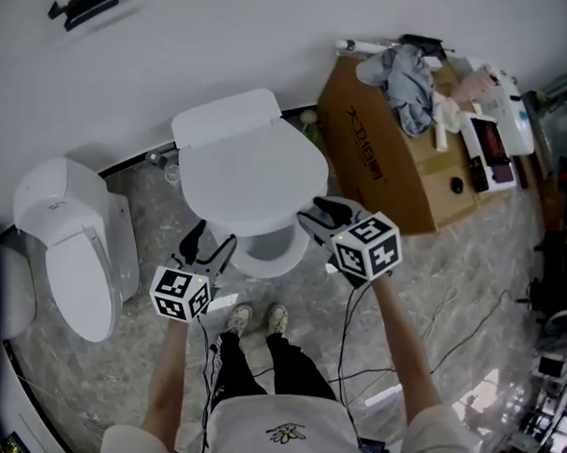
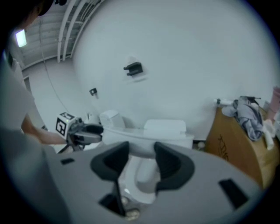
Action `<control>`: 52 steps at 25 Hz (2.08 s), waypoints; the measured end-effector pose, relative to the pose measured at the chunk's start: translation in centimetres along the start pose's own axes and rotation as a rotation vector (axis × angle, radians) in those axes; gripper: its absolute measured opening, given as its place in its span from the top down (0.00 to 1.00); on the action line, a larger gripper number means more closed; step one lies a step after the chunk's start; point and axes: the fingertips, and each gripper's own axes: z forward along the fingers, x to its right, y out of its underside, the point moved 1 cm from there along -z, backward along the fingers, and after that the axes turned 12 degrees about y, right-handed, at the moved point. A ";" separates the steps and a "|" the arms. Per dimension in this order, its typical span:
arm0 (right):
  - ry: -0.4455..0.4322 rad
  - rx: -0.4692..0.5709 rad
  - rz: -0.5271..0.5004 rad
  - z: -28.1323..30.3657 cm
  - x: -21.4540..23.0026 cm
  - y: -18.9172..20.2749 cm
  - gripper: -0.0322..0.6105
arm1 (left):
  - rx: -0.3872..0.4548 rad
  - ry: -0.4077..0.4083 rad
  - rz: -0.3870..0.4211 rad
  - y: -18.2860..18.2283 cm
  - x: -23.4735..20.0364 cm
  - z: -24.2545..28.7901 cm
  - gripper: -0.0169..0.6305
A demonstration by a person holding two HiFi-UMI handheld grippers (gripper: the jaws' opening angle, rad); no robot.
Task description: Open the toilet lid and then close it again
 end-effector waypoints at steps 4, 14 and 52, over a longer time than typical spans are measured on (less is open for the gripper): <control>-0.012 -0.005 0.014 0.2 0.4 -2.4 0.62 | 0.040 -0.016 0.005 -2.2 -0.7 0.0 0.48; -0.031 -0.014 0.033 0.8 0.9 -6.2 0.62 | 0.120 -0.075 0.039 -6.0 -1.3 0.3 0.48; 0.060 0.209 0.309 15.5 8.1 -35.5 0.64 | 0.182 -0.071 0.139 -28.0 -21.8 7.5 0.49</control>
